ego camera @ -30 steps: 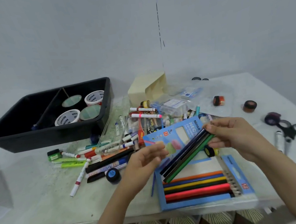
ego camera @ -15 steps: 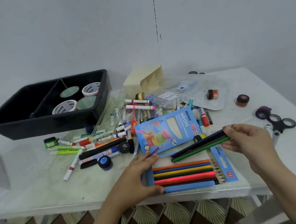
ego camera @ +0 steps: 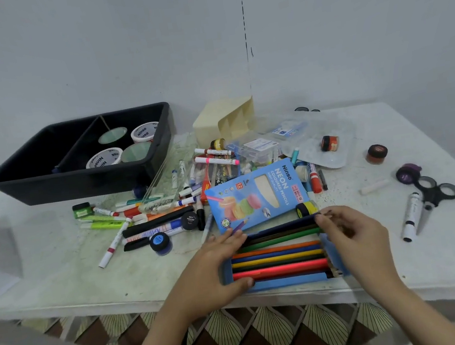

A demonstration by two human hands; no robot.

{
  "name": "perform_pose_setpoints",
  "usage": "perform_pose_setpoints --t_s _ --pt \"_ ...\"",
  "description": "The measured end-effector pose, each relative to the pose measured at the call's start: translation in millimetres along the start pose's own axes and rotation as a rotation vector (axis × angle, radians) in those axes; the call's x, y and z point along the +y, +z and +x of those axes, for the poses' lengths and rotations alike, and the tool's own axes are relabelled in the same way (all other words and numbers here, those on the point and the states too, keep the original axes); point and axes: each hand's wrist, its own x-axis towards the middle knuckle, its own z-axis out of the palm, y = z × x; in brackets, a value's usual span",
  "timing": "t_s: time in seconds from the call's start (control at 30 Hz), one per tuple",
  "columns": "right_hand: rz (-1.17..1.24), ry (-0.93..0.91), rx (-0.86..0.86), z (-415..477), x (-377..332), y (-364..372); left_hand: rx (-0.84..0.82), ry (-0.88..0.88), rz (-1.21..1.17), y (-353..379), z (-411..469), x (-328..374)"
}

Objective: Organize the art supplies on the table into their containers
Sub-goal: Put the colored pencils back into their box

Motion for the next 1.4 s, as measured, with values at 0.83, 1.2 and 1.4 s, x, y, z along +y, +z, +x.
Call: perform_pose_setpoints --t_s 0.83,1.2,1.4 --pt "-0.414 -0.128 -0.331 3.0 9.2 -20.7 0.058 0.061 0.152 27.5 5.9 -1.2" --pt "-0.745 -0.362 -0.363 0.3 38.4 -35.1 0.073 0.073 0.158 30.9 4.8 -0.7" --pt "-0.921 -0.378 -0.415 -1.9 40.2 -27.6 0.056 0.072 0.155 30.7 5.9 -0.6"
